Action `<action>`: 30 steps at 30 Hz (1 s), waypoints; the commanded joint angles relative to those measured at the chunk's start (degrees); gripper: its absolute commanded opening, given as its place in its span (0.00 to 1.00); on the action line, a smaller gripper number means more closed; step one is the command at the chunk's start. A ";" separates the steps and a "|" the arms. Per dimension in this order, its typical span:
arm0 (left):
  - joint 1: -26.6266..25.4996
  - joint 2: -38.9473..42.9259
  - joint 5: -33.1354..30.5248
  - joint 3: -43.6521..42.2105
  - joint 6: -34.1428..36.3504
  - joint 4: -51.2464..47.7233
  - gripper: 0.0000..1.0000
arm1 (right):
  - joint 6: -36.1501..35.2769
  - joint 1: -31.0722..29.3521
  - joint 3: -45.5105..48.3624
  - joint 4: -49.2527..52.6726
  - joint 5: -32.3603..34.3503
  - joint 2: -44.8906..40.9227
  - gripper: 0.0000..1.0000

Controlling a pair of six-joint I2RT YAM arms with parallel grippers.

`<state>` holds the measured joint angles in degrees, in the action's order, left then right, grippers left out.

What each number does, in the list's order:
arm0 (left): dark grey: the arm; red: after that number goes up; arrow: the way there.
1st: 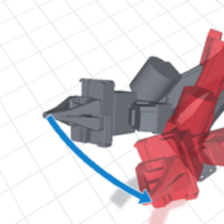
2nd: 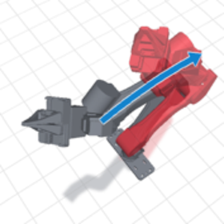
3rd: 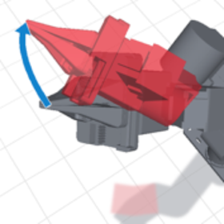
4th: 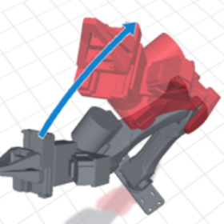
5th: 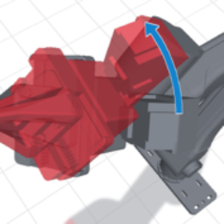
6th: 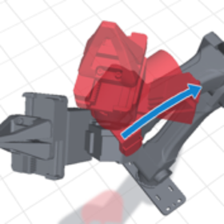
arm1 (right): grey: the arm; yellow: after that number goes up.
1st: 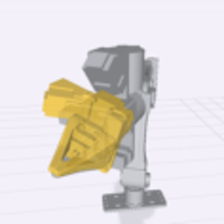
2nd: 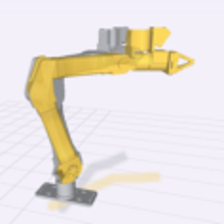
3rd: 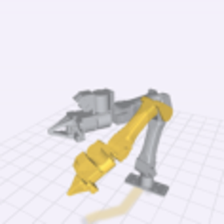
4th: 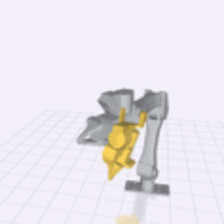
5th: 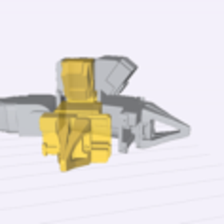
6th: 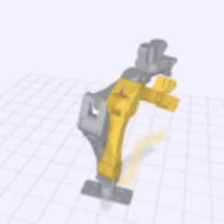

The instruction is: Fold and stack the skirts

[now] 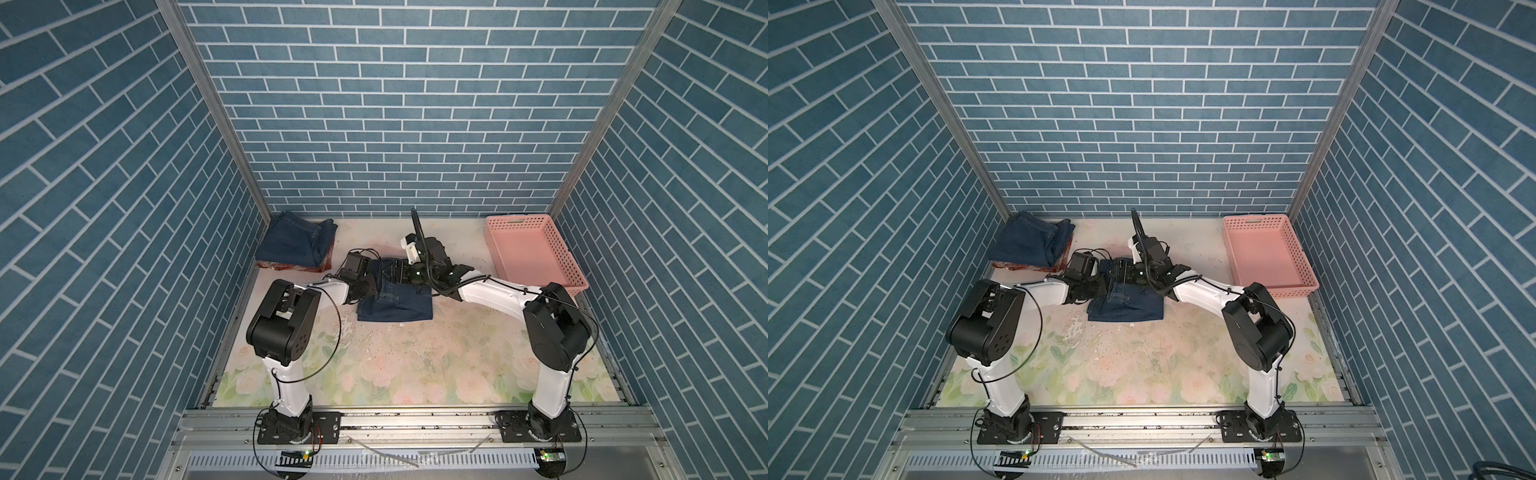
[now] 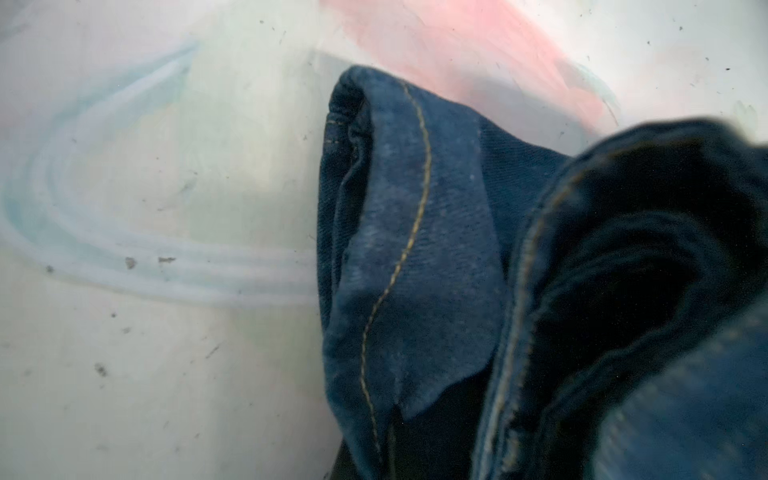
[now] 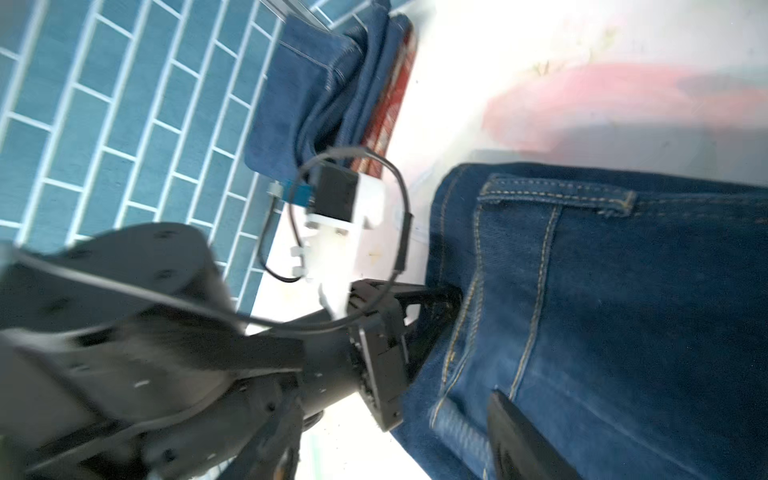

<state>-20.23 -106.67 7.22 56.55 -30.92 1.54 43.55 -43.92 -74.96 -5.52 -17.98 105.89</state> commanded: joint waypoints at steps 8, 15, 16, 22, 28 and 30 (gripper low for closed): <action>-0.14 -3.09 4.39 -3.97 -2.20 -4.82 0.00 | 1.27 7.37 11.70 -0.90 6.56 -12.91 0.71; -2.82 -4.05 6.04 -4.46 -6.69 -1.09 0.00 | -3.81 11.91 15.71 6.52 12.52 -18.74 0.71; -3.52 -4.49 6.14 -3.99 -7.40 -0.70 0.00 | -4.74 12.46 16.16 7.48 12.62 -19.44 0.71; -6.46 -7.60 6.65 -0.34 -8.46 -1.33 0.02 | -8.46 14.17 18.44 10.41 15.05 -21.96 0.72; -4.16 -0.87 3.40 -1.04 -4.34 -6.20 0.49 | -11.27 14.13 19.35 12.15 16.81 -22.65 0.72; -3.41 2.40 1.55 -0.83 -2.13 -8.28 0.60 | -11.90 14.15 19.58 12.29 17.07 -22.66 0.72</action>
<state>-25.15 -106.54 11.81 57.47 -36.23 3.84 34.87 -29.87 -57.19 4.93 -2.81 84.42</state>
